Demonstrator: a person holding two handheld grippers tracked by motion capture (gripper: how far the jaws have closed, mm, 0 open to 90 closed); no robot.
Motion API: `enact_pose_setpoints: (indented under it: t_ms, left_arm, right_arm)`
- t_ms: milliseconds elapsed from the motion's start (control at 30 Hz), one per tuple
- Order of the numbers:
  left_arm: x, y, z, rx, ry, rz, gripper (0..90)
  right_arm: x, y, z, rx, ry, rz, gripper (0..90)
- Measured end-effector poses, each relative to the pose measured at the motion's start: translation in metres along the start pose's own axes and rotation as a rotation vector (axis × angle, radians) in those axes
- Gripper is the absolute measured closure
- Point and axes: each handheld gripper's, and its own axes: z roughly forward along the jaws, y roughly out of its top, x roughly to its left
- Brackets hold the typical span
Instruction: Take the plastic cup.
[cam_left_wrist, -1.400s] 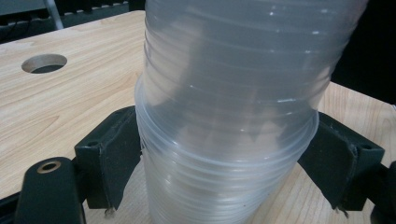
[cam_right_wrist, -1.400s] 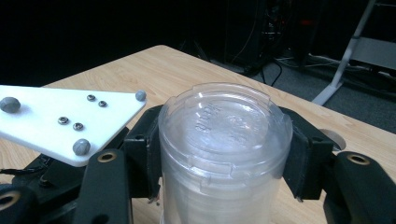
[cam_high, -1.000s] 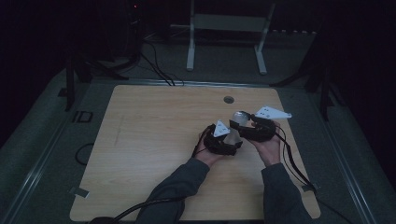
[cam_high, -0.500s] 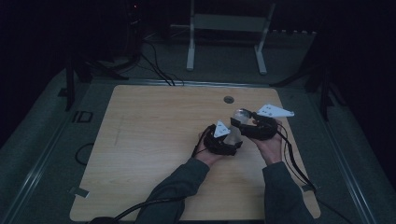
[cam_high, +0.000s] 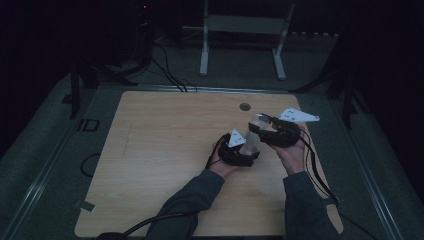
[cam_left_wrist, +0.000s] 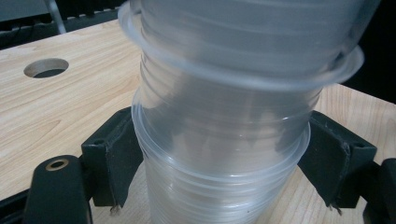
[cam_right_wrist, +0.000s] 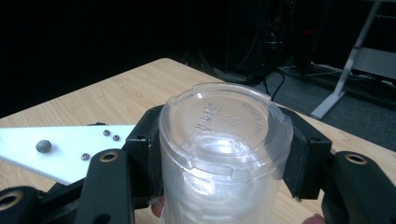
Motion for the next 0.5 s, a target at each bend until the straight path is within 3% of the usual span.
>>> enact_pose_setpoints:
  t_ms: [500]
  left_arm:
    - [-0.001,0.001,0.0,0.012,-0.007,-0.01,17.3]
  right_arm:
    - [0.002,0.016,-0.013,-0.035,0.005,-0.002,40.6]
